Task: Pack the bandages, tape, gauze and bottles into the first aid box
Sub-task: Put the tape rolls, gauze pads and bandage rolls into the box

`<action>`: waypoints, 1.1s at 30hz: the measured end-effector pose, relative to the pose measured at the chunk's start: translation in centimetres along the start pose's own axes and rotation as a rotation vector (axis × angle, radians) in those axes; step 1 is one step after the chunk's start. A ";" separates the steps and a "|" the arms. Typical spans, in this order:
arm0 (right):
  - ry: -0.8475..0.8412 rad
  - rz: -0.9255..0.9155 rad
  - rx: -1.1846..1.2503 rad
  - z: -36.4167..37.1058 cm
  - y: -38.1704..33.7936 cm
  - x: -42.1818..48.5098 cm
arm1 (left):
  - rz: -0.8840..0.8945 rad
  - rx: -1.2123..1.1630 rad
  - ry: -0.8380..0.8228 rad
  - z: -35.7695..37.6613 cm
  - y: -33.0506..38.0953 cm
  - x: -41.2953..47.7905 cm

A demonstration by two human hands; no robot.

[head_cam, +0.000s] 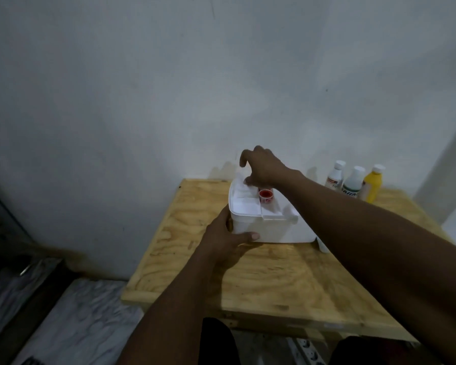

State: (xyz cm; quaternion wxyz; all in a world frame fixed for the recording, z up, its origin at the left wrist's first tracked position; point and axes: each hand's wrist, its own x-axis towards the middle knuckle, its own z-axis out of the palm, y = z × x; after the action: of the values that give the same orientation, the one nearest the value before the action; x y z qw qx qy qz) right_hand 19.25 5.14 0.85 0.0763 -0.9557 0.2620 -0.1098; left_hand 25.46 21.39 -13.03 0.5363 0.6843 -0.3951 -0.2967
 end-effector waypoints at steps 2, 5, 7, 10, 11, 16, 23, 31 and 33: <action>0.077 -0.071 -0.015 0.6 0.1 -0.4 | 0.017 0.028 0.012 -0.1 0.0 -0.1; 0.036 -0.170 -0.014 1.1 -0.2 -1.2 | 0.016 0.042 0.013 -0.2 0.1 0.0; -0.008 -0.168 -0.023 1.5 -0.2 -1.5 | 0.025 0.068 0.007 -0.2 0.4 -0.1; -0.020 -0.143 -0.069 2.6 -0.2 -1.8 | 0.016 0.056 0.008 -0.1 0.5 -0.2; -0.011 -0.142 -0.079 2.8 -0.4 -1.9 | 0.012 0.049 0.006 -0.1 0.5 -0.3; -0.056 -0.098 -0.054 2.3 -0.9 -2.2 | 0.017 0.075 -0.001 -0.1 0.7 -0.2; 0.084 -0.051 0.159 -2.6 0.4 -5.1 | -0.002 0.054 -0.015 -0.2 0.8 0.1; -0.071 0.250 0.150 -7.1 9.2 -12.7 | -0.018 0.060 -0.048 1.0 1.4 0.1; -0.280 0.396 0.096 -7.0 12.1 -14.9 | -0.019 0.062 -0.044 1.4 1.7 0.1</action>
State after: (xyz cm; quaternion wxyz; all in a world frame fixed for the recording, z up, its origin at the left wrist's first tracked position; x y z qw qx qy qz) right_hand -0.86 1.98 2.64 0.1773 -0.8870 0.4254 0.0283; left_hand 23.95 20.41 -11.76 0.5031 0.6974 -0.4094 -0.3046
